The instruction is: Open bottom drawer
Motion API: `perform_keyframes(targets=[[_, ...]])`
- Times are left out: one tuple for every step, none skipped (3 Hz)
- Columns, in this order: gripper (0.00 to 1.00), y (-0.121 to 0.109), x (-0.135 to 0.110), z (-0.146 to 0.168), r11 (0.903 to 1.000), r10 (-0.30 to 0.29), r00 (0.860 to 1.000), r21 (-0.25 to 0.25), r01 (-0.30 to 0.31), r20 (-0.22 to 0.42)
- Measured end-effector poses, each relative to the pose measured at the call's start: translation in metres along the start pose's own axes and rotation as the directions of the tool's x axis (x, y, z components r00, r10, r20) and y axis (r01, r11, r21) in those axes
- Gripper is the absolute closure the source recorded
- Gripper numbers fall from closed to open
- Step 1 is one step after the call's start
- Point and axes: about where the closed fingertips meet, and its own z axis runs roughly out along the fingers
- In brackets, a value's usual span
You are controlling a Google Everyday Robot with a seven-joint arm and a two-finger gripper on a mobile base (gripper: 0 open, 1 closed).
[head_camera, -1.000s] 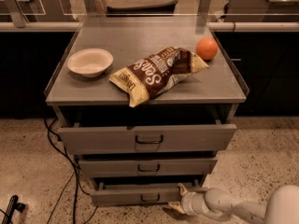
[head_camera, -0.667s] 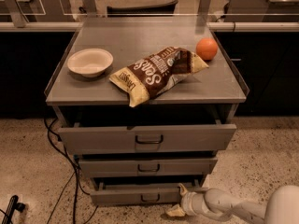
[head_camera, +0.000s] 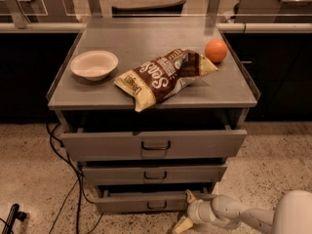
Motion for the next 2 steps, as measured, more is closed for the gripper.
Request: perform_keyframes(targets=[[0.00, -0.017, -0.018, 0.003, 0.9989, -0.045, 0.999, -0.011, 0.045, 0.005], [0.00, -0.031, -0.031, 0.004, 0.9765, -0.202, 0.978, -0.066, 0.205, 0.057]])
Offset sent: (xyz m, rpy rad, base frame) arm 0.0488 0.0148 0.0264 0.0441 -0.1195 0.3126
